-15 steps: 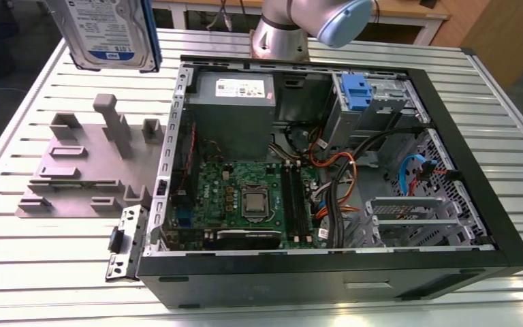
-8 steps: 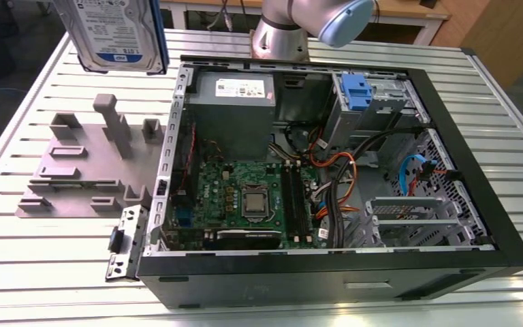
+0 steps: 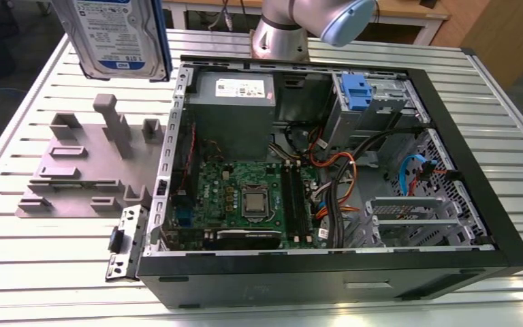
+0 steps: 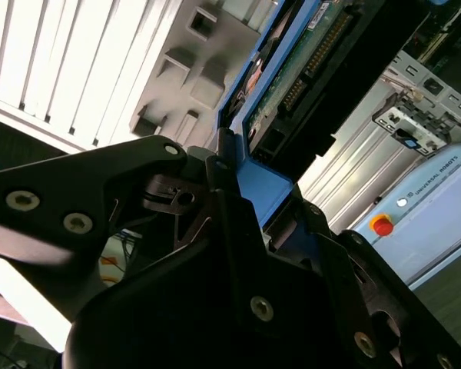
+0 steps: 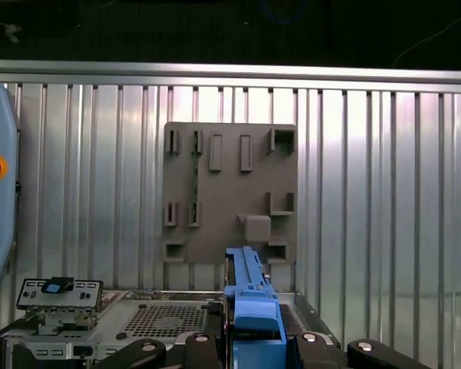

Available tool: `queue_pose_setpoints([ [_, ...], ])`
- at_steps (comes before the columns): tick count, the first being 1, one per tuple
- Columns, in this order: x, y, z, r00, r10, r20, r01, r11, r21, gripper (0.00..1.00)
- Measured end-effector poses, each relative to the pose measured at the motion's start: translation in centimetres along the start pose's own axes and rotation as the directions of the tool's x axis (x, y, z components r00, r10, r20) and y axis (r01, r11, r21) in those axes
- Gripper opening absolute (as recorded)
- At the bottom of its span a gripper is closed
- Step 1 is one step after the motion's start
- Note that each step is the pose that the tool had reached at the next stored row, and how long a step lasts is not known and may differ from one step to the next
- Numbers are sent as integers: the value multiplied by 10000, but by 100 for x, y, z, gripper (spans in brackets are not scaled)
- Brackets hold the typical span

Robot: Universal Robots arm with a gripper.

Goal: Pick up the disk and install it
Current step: 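Pick up the disk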

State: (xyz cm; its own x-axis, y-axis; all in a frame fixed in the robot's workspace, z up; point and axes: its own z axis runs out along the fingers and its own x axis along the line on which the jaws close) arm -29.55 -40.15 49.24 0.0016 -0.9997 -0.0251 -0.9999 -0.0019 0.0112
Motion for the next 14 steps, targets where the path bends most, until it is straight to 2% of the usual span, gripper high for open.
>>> queue_pose_setpoints([
  [4,49,-56,1,10000,0,-1,0,10000,1,36],
  [14,91,-261,5,10000,0,-3,0,10000,0,36],
])
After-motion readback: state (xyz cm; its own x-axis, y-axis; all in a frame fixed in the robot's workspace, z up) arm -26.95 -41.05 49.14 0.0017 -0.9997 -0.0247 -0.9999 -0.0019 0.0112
